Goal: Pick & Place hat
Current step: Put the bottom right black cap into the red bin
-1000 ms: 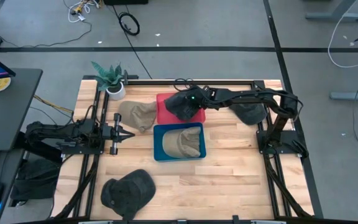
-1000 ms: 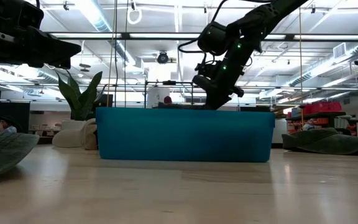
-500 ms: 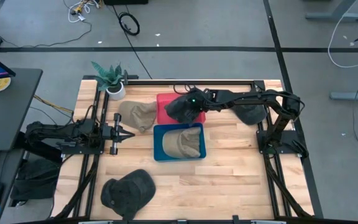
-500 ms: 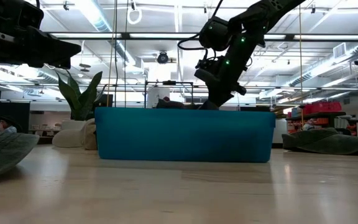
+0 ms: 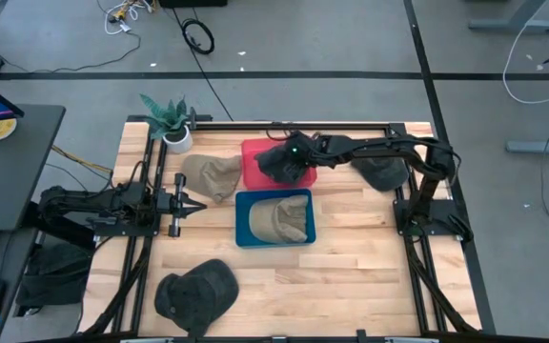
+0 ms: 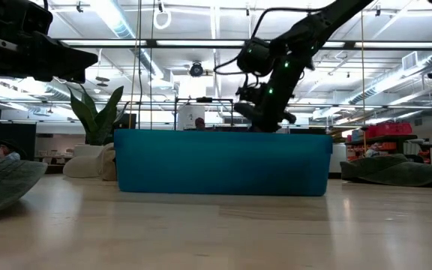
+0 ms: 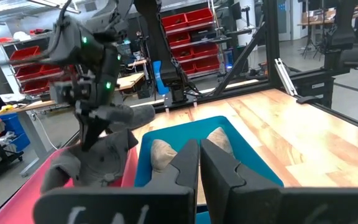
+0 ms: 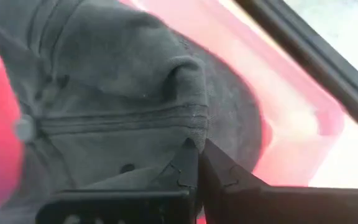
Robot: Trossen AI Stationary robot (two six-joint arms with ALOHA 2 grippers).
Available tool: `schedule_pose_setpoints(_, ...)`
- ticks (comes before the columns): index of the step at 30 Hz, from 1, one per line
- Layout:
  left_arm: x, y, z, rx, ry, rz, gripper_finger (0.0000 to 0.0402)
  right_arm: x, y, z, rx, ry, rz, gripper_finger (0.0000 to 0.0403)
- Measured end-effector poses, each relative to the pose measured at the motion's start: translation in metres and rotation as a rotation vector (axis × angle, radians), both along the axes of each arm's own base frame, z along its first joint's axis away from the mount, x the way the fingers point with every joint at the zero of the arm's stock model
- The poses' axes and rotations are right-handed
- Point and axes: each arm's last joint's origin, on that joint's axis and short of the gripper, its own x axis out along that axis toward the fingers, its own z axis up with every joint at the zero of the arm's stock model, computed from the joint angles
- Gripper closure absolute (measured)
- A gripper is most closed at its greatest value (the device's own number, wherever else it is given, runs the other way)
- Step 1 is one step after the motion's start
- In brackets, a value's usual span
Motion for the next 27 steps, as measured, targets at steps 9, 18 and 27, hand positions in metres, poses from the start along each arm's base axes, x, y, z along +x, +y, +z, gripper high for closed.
schedule_pose_setpoints(9,0.0,0.0,0.0,0.0,0.0,0.0,0.0383,0.008,-0.002,-0.019,0.005,0.024,0.02,0.0397)
schedule_pose_setpoints(18,0.0,0.0,0.0,0.0,0.0,0.0,0.0383,0.009,-0.002,-0.018,-0.013,0.027,0.048,0.0386)
schedule_pose_setpoints(27,0.0,0.0,0.0,0.0,0.001,0.0,0.0383,0.004,0.006,0.0,-0.036,0.026,0.12,0.0318)
